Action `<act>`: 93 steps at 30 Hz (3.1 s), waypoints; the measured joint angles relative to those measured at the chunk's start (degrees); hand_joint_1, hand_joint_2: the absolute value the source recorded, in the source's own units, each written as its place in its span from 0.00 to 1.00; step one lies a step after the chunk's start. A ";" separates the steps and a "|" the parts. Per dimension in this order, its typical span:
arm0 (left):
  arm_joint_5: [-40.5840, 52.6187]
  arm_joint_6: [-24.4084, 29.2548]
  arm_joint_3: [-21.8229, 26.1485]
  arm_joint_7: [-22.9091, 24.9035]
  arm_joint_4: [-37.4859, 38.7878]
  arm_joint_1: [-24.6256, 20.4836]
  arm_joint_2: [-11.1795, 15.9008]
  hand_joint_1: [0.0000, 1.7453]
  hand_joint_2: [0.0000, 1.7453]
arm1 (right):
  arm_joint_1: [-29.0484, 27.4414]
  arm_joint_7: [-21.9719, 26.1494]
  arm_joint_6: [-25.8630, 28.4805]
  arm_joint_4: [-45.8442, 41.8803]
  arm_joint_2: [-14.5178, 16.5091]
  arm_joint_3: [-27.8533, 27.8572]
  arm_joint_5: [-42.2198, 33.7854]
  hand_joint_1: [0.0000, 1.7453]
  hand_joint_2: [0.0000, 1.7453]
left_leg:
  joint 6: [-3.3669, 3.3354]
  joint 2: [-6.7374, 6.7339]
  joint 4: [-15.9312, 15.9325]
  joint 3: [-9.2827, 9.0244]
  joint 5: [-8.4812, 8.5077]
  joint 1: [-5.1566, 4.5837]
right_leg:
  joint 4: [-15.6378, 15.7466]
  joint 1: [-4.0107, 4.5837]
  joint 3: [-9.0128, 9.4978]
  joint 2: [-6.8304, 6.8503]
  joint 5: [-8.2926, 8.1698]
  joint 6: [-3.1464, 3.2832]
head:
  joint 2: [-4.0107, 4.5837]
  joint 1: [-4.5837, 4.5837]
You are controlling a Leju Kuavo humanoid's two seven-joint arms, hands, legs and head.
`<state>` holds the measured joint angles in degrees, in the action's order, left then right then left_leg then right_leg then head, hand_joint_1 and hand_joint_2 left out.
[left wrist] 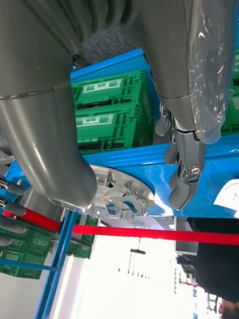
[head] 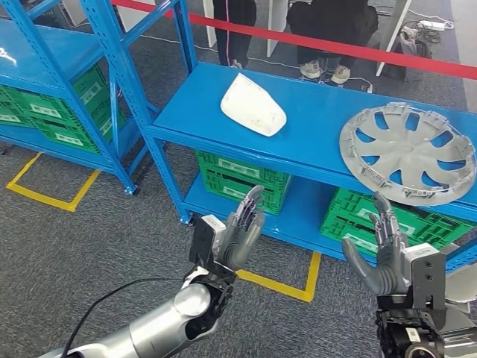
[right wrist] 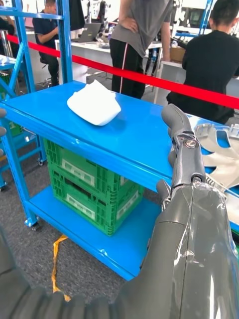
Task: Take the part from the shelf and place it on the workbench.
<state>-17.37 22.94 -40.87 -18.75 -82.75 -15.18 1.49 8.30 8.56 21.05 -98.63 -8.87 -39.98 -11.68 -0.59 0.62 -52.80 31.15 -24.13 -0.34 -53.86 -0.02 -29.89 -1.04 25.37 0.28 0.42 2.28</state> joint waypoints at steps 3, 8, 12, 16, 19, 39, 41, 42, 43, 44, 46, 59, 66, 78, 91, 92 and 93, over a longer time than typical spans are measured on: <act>0.01 -0.02 0.00 0.04 -0.26 0.11 0.15 0.00 1.00 | -0.04 0.03 -0.03 -0.01 0.00 0.00 0.03 0.00 1.00 | 0.00 0.00 0.00 0.00 0.00 0.00 | 0.00 0.00 0.00 0.00 0.00 0.00 | 0.00 0.00; 0.01 -0.14 0.00 0.14 -0.60 0.18 0.28 0.00 1.00 | -0.13 0.03 -0.03 -0.01 0.00 0.02 0.03 0.00 1.00 | 0.00 0.00 0.00 0.00 0.00 0.00 | 0.00 0.00 0.00 0.00 0.00 0.00 | 0.00 0.00; 0.01 -0.51 0.00 0.21 -0.66 0.19 0.34 0.00 1.00 | -0.16 0.03 -0.08 -0.01 0.00 0.06 0.03 0.00 1.00 | 0.00 0.00 0.00 0.00 0.00 0.00 | 0.00 0.00 0.00 0.00 0.00 0.00 | 0.00 0.00; 0.42 -0.73 0.00 0.06 -0.66 0.20 0.43 0.00 1.00 | -0.15 0.25 0.18 -0.01 0.00 0.16 0.76 0.00 1.00 | 0.00 0.00 0.00 0.00 0.00 0.00 | 0.00 0.00 0.00 0.00 0.00 0.00 | 0.00 0.00; 1.08 -1.06 0.01 -0.61 -0.66 0.19 0.42 0.00 1.00 | -0.15 0.72 0.48 0.01 0.00 0.25 2.12 0.00 1.00 | 0.00 0.00 0.00 0.00 0.00 0.00 | 0.00 0.00 0.00 0.00 0.00 0.00 | 0.00 0.00; 0.96 -1.61 0.15 -1.51 -0.67 0.19 0.46 0.00 0.00 | -0.70 1.01 3.29 -0.37 0.00 0.54 1.96 0.00 0.00 | 0.00 0.00 0.00 0.00 0.00 0.00 | 0.00 0.00 0.00 0.00 0.00 0.00 | 0.00 0.00; 0.93 -1.20 0.15 -1.44 -0.68 0.19 0.51 0.00 0.00 | -0.80 1.26 3.23 -0.42 0.00 0.61 2.05 0.00 0.00 | 0.00 0.00 0.00 0.00 0.00 0.00 | 0.00 0.00 0.00 0.00 0.00 0.00 | 0.00 0.01; 1.01 -0.92 0.15 -1.44 -0.68 0.18 0.54 0.00 0.00 | -0.86 1.40 3.21 -0.44 0.00 0.66 2.34 0.00 0.00 | 0.00 0.00 0.00 0.00 0.00 0.00 | 0.00 0.00 0.00 0.00 0.00 0.00 | 0.00 0.01; 1.14 -0.67 0.14 -1.44 -0.68 0.17 0.57 0.00 0.00 | -0.91 1.56 3.20 -0.45 0.00 0.72 2.86 0.00 0.00 | 0.00 0.00 0.00 0.00 0.00 0.00 | 0.00 0.00 0.00 0.00 0.00 0.00 | 0.00 0.01; 1.31 -0.46 0.14 -1.44 -0.68 0.16 0.58 0.00 0.00 | -0.94 1.70 3.22 -0.46 0.00 0.77 3.49 0.00 0.00 | 0.00 0.00 0.00 0.00 0.00 0.00 | 0.00 0.00 -0.01 0.00 0.00 0.00 | 0.00 0.01; 1.54 -0.29 0.13 -1.43 -0.69 0.14 0.58 0.00 0.00 | -0.97 1.87 3.26 -0.52 0.00 0.80 4.55 0.00 0.00 | 0.00 0.00 0.00 0.00 0.00 0.00 | 0.00 0.00 -0.01 0.00 0.00 0.00 | 0.00 0.01; 1.51 -1.74 0.13 -1.69 -0.70 -0.27 0.58 0.00 0.00 | -1.25 1.91 1.92 -1.36 0.00 1.15 6.34 0.00 0.00 | 0.00 0.00 0.00 0.00 0.00 0.00 | 0.00 0.00 -0.01 0.00 0.00 0.00 | 0.00 0.00; 1.35 -2.93 0.11 -2.49 -0.70 -0.77 0.82 0.00 0.00 | -1.29 2.03 1.56 -1.38 0.00 1.44 6.23 0.00 0.00 | -0.68 0.01 -0.20 0.09 -0.30 -0.39 | 0.23 -0.25 0.05 -0.05 -0.01 -0.43 | 0.00 0.04; 0.83 -3.40 0.08 -2.91 -0.76 -1.13 0.69 0.00 0.00 | -1.77 2.30 1.15 -1.50 -0.01 1.87 5.82 0.00 0.00 | 0.54 -0.32 0.23 -3.22 -2.51 1.41 | -5.02 -2.64 -4.43 0.78 -1.21 -4.10 | 0.00 -0.56; 0.30 -3.75 -0.04 -3.66 -0.68 -1.43 0.85 0.00 0.00 | -1.90 2.58 1.03 -1.62 -0.02 2.22 5.71 0.00 0.00 | 0.57 -0.32 -16.42 9.55 -4.54 0.41 | -2.72 -0.46 -1.31 0.13 1.30 0.35 | 0.00 1.66; 0.28 -3.76 -0.04 -3.67 -0.68 -1.47 0.85 0.00 0.00 | -1.89 2.59 1.04 -1.62 -0.02 2.23 5.71 0.00 0.00 | -0.14 -0.29 -12.13 8.06 -1.68 -0.10 | -2.67 -0.36 -0.88 0.06 1.60 0.41 | 0.00 1.68; 0.23 -3.79 -0.04 -3.70 -0.68 -1.54 0.85 0.00 0.00 | -1.87 2.61 1.05 -1.61 -0.02 2.23 5.70 0.00 0.00 | -0.78 -0.29 -8.18 6.40 0.32 -0.58 | -2.61 -0.22 -0.51 0.00 1.91 0.35 | 0.00 1.57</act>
<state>-17.13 19.15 -40.92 -22.45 -83.43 -16.72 2.34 6.43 11.17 22.10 -100.25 -8.89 -37.75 -5.97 -1.37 0.34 -60.98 37.55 -23.81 -0.92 -56.47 -0.24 -30.39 -1.03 27.27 0.63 0.42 3.86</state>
